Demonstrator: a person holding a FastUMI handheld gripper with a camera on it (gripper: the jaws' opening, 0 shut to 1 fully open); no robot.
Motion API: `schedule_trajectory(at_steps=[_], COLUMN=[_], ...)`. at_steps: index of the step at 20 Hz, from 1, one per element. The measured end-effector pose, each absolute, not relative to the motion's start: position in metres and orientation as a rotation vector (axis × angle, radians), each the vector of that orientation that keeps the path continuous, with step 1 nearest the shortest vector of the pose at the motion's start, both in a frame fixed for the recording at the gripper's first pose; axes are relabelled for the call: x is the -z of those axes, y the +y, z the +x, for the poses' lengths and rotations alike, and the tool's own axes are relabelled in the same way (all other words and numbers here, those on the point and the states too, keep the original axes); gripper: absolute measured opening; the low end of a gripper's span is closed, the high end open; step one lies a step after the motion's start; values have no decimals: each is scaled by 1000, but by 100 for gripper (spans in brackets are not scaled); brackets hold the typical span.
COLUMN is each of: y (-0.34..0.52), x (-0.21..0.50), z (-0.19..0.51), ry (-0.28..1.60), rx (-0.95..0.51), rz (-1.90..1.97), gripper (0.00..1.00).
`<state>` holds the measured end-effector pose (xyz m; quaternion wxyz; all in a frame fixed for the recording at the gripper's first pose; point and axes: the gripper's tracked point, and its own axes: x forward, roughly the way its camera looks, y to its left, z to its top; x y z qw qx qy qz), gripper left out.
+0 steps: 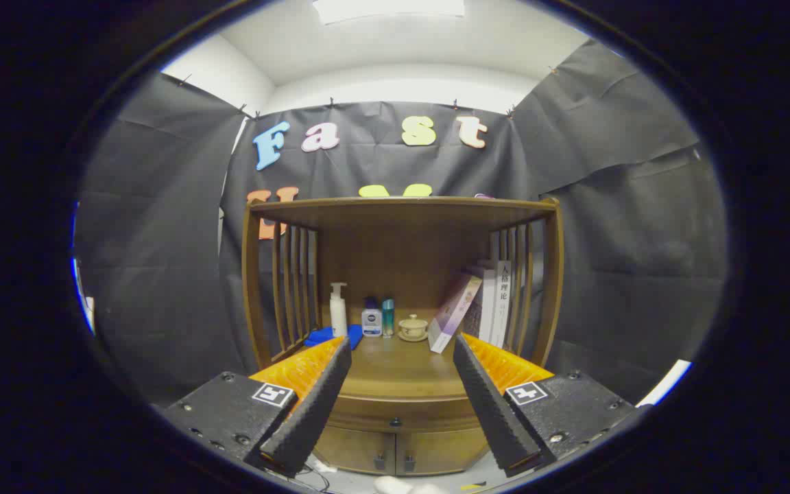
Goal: Pull open the drawer, take out the items inside it, and place them on the countertop above the cabinet.
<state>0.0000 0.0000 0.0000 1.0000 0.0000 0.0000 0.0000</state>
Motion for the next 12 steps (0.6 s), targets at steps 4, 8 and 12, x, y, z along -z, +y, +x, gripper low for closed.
schedule_trajectory(at_steps=[4, 8, 12], y=[-4, -12, -17], x=[-7, -12, -10], z=[-2, -1, 4], ry=[-8, -27, -20], rx=[7, 29, 38], rz=[-5, -5, 3], gripper=[98, 98, 98])
